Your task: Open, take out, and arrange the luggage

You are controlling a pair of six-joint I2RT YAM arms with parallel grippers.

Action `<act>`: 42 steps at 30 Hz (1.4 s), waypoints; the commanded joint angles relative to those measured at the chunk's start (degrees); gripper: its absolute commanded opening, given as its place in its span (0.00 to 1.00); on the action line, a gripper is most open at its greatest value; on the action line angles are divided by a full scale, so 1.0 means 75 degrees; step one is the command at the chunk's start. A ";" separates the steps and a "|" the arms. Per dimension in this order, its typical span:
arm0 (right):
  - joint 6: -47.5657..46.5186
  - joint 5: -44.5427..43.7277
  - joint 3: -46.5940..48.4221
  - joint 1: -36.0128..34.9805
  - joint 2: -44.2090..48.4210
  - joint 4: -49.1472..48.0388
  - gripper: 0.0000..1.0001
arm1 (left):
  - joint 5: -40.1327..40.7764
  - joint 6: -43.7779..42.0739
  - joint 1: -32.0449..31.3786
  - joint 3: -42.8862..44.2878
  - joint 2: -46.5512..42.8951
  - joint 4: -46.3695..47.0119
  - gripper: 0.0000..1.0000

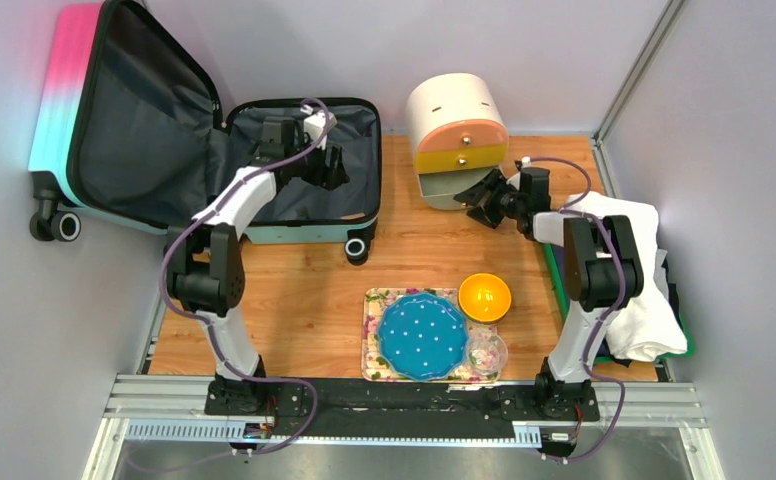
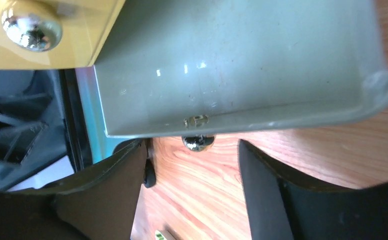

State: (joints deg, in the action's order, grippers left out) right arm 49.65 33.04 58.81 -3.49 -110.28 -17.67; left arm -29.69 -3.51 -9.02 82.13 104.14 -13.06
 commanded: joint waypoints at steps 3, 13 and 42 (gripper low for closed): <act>-0.1193 -0.0128 0.0700 0.0160 0.0980 0.1370 0.84 | -0.0166 -0.1476 0.0288 0.2009 0.1381 -0.2568 0.77; -0.2729 0.0060 0.1475 0.0406 0.1508 0.3457 0.88 | -0.0893 -0.3034 0.0206 0.2374 0.2392 -0.4574 0.77; -0.3596 -0.0374 0.2085 0.0641 0.1579 0.4547 0.89 | -0.1045 0.0359 -0.0240 0.0278 0.2241 0.2665 0.00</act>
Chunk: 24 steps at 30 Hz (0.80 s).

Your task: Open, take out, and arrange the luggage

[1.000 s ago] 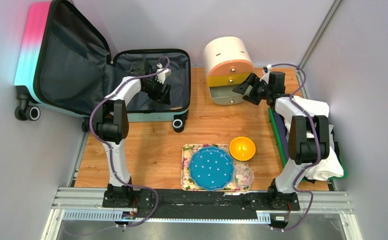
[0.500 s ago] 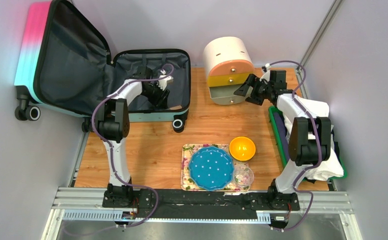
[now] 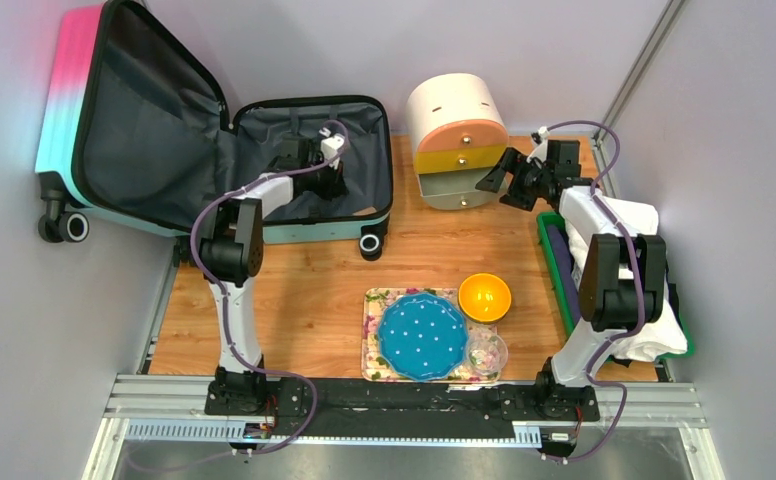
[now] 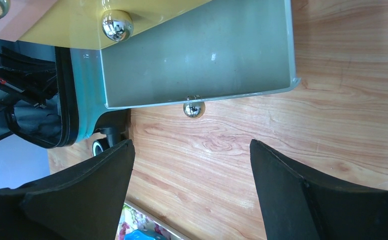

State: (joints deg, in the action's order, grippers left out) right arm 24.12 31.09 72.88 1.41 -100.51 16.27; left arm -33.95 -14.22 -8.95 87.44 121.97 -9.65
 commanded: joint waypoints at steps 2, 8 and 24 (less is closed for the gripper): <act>-0.0227 -0.0114 0.0197 -0.0001 0.0335 0.0045 0.89 | -0.0395 0.2150 -0.0108 -0.0607 -0.0407 0.2806 0.00; -0.0333 -0.0091 0.0103 0.0011 0.0499 0.0127 0.89 | -0.2537 0.0598 0.0022 0.1218 -0.0022 -0.0413 0.39; -0.0485 -0.0220 0.0349 0.0117 0.0393 0.0385 0.89 | -0.1324 -0.3049 -0.0693 0.0928 0.0447 -0.2430 0.77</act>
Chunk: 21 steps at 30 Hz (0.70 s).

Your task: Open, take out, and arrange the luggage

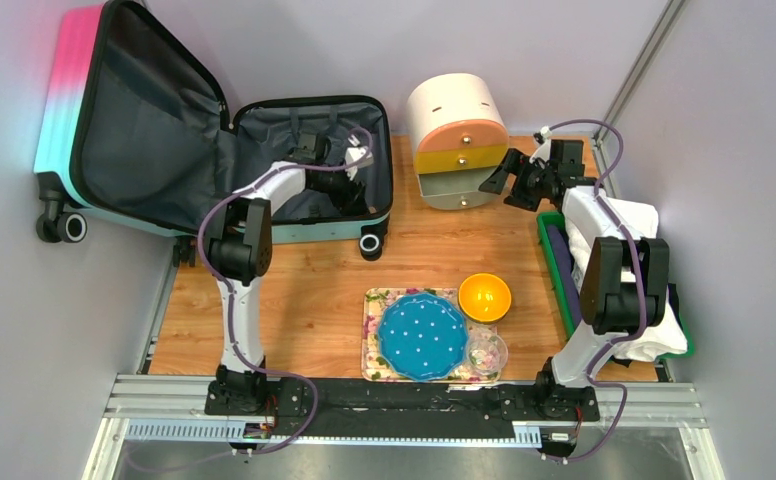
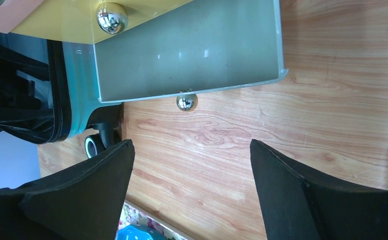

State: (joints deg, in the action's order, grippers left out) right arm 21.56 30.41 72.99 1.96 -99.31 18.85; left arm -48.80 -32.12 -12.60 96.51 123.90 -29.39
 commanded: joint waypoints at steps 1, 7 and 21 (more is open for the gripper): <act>-0.0144 -0.0153 0.0369 0.0044 0.0198 0.0041 0.89 | 0.0914 -0.0721 -0.0334 -0.0317 0.0238 0.0424 0.76; -0.0109 -0.0200 0.0405 0.0067 0.0186 0.0088 0.89 | 0.2216 -0.0160 -0.0429 -0.0704 0.0566 0.1912 0.65; -0.0074 -0.0258 0.0088 0.0067 0.0409 0.0018 0.89 | 0.2382 0.4000 0.0555 -0.1314 0.0530 0.6273 0.05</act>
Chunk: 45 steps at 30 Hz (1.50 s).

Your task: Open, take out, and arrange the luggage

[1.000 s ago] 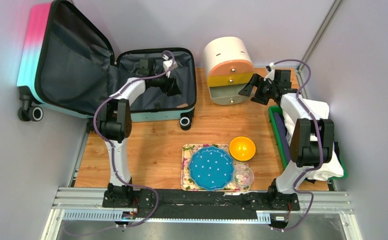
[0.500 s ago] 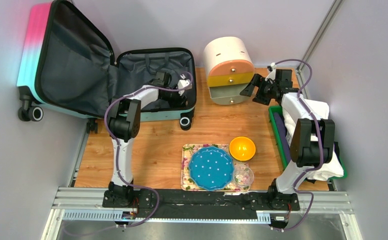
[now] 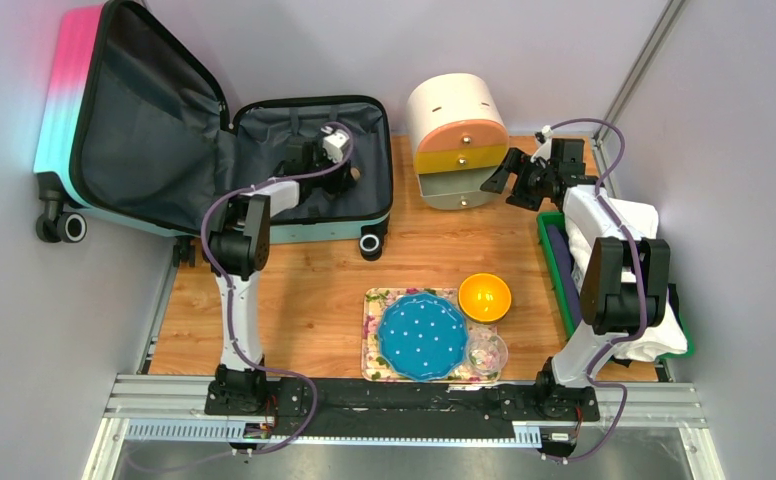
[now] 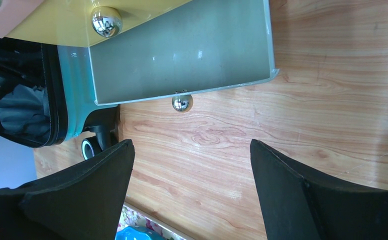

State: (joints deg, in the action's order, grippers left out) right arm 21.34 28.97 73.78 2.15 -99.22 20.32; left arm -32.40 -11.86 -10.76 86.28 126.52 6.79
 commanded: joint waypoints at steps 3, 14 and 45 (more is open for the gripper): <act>-0.0033 -0.0066 -0.0005 0.0041 0.0386 -0.0213 0.89 | -0.0085 0.1463 0.0357 0.0238 0.0229 0.1590 0.02; -0.1202 0.0507 0.0545 0.0135 0.0690 -0.0002 0.89 | -0.2274 0.2681 0.0357 -0.0323 -0.1456 0.2001 0.00; -1.1985 0.1611 0.0335 -0.3895 0.2671 0.2389 0.85 | -0.5172 0.3843 -0.1353 -0.1414 -0.3592 -0.1206 0.00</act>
State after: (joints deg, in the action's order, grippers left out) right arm -59.75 44.40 77.60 -24.32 -80.71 38.35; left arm -69.23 20.75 -19.64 74.39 102.28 1.98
